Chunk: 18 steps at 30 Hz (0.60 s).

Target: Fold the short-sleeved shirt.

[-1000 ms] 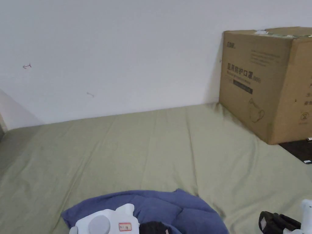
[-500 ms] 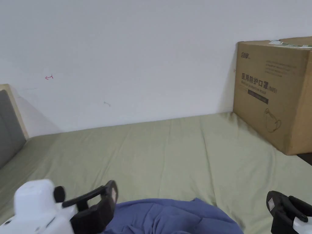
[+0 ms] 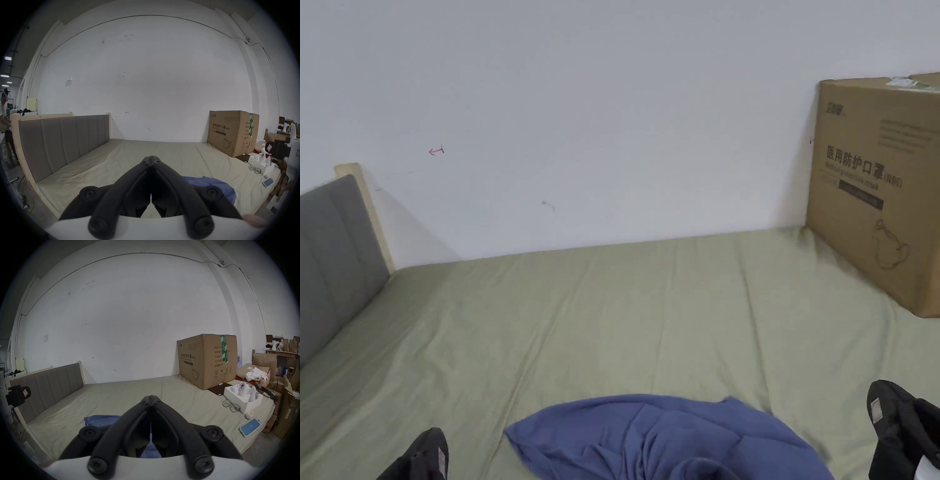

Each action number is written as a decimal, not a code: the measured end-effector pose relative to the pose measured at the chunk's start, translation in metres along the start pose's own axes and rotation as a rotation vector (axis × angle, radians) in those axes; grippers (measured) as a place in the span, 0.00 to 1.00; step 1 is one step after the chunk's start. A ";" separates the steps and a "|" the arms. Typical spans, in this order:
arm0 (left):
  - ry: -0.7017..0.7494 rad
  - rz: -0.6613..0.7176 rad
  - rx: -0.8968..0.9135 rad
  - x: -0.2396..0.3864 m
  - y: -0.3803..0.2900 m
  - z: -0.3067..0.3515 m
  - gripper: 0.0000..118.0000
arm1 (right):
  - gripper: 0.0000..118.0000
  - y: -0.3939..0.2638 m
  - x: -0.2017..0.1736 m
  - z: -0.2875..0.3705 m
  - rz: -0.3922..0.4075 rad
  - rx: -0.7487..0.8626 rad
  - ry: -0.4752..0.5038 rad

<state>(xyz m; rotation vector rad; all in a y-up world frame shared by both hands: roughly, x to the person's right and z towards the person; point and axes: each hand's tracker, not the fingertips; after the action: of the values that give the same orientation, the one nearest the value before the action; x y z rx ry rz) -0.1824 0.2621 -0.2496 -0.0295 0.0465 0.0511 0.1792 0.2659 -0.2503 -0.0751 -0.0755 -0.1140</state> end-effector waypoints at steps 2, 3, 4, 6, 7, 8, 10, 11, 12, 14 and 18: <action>-0.037 0.007 -0.001 0.000 0.016 -0.017 0.00 | 0.00 0.004 0.000 0.001 -0.007 -0.004 0.002; -0.074 -0.004 -0.017 -0.001 0.027 -0.033 0.00 | 0.00 0.006 0.002 0.000 -0.010 -0.006 0.003; -0.080 -0.035 -0.094 -0.001 0.038 -0.057 0.00 | 0.00 0.007 0.003 0.000 -0.013 -0.007 0.006; -0.114 0.004 -0.324 -0.009 0.053 -0.124 0.00 | 0.00 0.010 0.004 -0.003 -0.014 -0.012 0.019; -0.172 0.059 -0.451 -0.017 0.051 -0.153 0.00 | 0.00 0.010 0.004 -0.005 -0.010 -0.015 0.022; -0.240 0.166 -0.509 -0.027 0.038 -0.186 0.00 | 0.00 0.010 0.003 -0.007 -0.005 -0.021 0.023; -0.242 0.182 -0.615 -0.037 0.013 -0.248 0.00 | 0.00 0.006 0.003 -0.013 0.004 -0.039 0.027; -0.206 0.106 -0.686 -0.039 -0.004 -0.274 0.00 | 0.00 0.003 0.002 -0.017 0.006 -0.051 0.032; -0.159 0.046 -0.716 -0.040 -0.023 -0.296 0.00 | 0.00 0.000 0.002 -0.021 0.012 -0.069 0.039; -0.107 -0.024 -0.760 -0.041 -0.058 -0.330 0.25 | 0.00 -0.008 0.002 -0.032 0.024 -0.101 0.041; -0.150 0.086 -0.875 -0.045 -0.118 -0.375 0.96 | 0.00 -0.026 0.003 -0.058 0.046 -0.181 0.028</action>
<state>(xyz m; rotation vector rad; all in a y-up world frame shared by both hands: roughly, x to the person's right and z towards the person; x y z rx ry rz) -0.2379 0.1304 -0.6185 -0.8979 -0.1275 0.1565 0.1831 0.2355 -0.3060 -0.2554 -0.0354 -0.0758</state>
